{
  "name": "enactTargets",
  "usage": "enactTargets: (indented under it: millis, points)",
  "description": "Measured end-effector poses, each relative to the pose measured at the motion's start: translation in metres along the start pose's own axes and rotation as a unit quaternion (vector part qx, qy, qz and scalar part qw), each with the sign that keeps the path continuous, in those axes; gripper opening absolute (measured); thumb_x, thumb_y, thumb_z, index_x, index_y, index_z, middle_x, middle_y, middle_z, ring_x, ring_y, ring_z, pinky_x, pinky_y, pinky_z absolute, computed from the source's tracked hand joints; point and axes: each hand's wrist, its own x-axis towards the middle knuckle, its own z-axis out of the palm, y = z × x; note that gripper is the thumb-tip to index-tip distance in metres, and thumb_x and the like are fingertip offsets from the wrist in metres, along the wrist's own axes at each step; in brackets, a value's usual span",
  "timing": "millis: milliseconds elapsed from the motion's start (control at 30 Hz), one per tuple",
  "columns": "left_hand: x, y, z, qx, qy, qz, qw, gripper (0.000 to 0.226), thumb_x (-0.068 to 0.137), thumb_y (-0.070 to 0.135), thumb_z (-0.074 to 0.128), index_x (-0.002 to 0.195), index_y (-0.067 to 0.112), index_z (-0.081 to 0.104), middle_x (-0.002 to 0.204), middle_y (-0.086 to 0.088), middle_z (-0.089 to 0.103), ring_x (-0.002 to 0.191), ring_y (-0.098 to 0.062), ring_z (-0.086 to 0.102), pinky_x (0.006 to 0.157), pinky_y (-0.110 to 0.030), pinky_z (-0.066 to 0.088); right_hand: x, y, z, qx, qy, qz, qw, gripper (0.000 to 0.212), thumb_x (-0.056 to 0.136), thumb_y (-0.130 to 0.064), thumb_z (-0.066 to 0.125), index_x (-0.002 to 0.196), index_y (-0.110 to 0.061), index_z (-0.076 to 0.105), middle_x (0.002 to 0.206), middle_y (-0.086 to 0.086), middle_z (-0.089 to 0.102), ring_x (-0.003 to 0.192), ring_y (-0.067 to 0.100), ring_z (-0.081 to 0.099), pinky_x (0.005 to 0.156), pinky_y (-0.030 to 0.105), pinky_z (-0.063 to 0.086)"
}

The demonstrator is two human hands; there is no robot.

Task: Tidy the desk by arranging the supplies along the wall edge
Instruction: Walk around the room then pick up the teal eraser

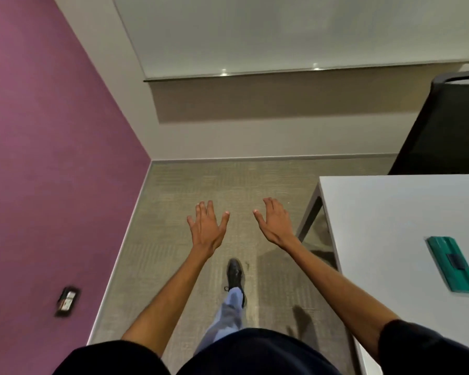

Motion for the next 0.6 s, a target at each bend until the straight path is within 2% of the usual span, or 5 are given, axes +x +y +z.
enactTargets:
  millis: [200,333,600]
  points:
    - [0.148,0.044,-0.005,-0.003,-0.023,0.052,0.998,0.073,0.1,0.059,0.03,0.155,0.011,0.025,0.163,-0.015,0.023,0.153,-0.027,0.017,0.121,-0.057,0.016,0.113,0.019,-0.023,0.019,0.044,0.058,0.997,0.057,0.102,-0.047,0.036,0.146,-0.011,0.036,0.152,0.008,0.036,0.141,0.024,0.034,0.114,0.047,0.033]
    - [0.233,0.091,-0.008,0.011,-0.037,0.127,0.991,0.074,0.1,0.059,0.027,0.155,0.011,0.023,0.163,-0.013,0.021,0.154,-0.026,0.016,0.122,-0.056,0.016,0.176,0.043,-0.051,0.037,0.083,0.109,0.99,0.058,0.102,-0.046,0.036,0.147,-0.009,0.034,0.153,0.01,0.035,0.142,0.026,0.033,0.115,0.046,0.031]
    - [0.308,0.199,0.02,0.034,-0.129,0.272,0.953,0.074,0.1,0.06,0.026,0.156,0.012,0.02,0.165,-0.013,0.014,0.154,-0.027,0.012,0.124,-0.056,0.011,0.218,0.111,-0.109,0.076,0.185,0.243,0.949,0.058,0.102,-0.047,0.037,0.146,-0.01,0.035,0.152,0.011,0.037,0.14,0.026,0.036,0.115,0.045,0.033]
